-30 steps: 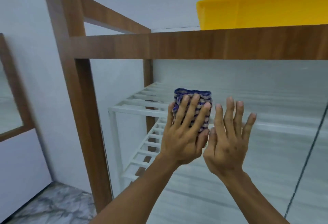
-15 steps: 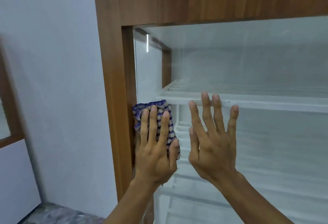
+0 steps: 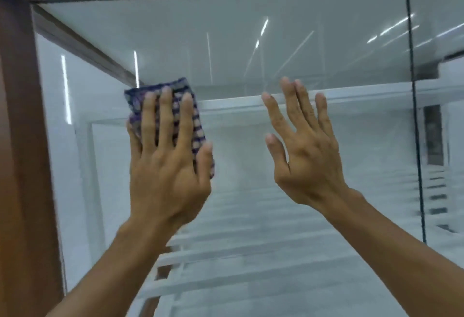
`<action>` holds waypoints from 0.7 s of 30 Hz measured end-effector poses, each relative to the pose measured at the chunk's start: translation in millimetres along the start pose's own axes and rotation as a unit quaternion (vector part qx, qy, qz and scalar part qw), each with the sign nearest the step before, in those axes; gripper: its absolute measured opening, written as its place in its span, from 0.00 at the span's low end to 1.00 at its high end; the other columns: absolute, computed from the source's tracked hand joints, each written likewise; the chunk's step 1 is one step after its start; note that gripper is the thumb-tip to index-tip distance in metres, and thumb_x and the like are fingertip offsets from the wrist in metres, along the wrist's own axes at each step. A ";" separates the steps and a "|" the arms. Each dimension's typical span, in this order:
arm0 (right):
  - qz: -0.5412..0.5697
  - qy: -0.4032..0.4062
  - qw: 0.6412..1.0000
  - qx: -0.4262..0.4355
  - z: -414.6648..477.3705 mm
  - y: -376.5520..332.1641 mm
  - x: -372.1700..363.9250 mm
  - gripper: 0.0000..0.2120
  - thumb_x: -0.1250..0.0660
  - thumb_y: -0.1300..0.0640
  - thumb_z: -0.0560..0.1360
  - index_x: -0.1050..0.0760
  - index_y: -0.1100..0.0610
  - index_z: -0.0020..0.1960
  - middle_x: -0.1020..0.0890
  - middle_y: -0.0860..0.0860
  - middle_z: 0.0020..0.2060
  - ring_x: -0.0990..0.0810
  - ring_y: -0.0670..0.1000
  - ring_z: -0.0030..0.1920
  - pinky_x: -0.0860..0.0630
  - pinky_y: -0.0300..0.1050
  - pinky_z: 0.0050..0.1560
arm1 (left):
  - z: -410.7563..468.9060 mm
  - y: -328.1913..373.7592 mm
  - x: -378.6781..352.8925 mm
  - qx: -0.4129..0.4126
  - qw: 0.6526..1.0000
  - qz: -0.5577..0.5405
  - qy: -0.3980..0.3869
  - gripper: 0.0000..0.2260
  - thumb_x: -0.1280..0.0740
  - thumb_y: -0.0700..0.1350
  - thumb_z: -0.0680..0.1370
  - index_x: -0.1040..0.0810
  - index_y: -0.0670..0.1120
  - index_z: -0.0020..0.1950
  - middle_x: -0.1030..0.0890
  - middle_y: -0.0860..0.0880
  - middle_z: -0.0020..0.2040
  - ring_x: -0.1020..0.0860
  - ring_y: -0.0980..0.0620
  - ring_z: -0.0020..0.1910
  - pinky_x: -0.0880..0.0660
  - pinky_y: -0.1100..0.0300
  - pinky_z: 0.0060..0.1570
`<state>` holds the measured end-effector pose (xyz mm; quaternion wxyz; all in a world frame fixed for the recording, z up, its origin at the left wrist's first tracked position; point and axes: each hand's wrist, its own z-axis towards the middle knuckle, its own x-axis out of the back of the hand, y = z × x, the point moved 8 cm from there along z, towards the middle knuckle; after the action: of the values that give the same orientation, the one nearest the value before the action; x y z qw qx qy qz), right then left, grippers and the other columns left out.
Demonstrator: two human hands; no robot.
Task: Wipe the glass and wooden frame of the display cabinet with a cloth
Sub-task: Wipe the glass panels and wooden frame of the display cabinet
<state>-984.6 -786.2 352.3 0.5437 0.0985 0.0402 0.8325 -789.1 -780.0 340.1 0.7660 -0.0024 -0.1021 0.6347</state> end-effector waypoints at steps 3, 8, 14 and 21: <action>0.004 0.017 1.000 -0.003 -4.1 6.8 3.0 0.28 0.50 0.52 0.83 0.44 0.58 0.82 0.45 0.57 0.82 0.52 0.54 0.83 0.54 0.61 0.81 | 34.6 64.0 -14.7 -0.015 1.000 -0.015 0.012 0.31 0.53 0.57 0.85 0.55 0.45 0.85 0.57 0.41 0.85 0.60 0.43 0.84 0.62 0.43 0.81; -0.024 -0.003 1.000 0.000 -30.2 38.6 9.1 0.29 0.56 0.49 0.83 0.50 0.53 0.83 0.52 0.52 0.83 0.58 0.50 0.82 0.57 0.59 0.82 | -9.8 109.5 -36.6 -0.103 0.995 -0.004 -0.010 0.30 0.55 0.58 0.85 0.55 0.47 0.85 0.57 0.45 0.85 0.61 0.47 0.84 0.62 0.45 0.80; -0.023 0.002 1.000 -0.008 -45.5 82.7 24.5 0.29 0.58 0.47 0.82 0.50 0.51 0.83 0.49 0.51 0.82 0.55 0.48 0.82 0.57 0.54 0.82 | 11.4 169.7 -44.3 -0.099 0.994 -0.030 -0.019 0.30 0.61 0.57 0.83 0.63 0.48 0.83 0.64 0.45 0.84 0.68 0.48 0.82 0.69 0.46 0.80; -0.144 -0.013 0.989 -0.010 -70.2 117.6 62.9 0.29 0.52 0.48 0.83 0.48 0.55 0.82 0.52 0.56 0.83 0.62 0.52 0.82 0.65 0.56 0.81 | 24.3 190.2 -47.9 -0.072 0.997 0.003 -0.037 0.31 0.57 0.58 0.85 0.62 0.49 0.84 0.63 0.47 0.84 0.66 0.47 0.82 0.69 0.45 0.80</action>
<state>-1129.2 -773.6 311.7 0.6595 0.0971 0.0390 0.7444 -986.1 -792.8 331.2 0.7577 -0.0343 -0.1762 0.6274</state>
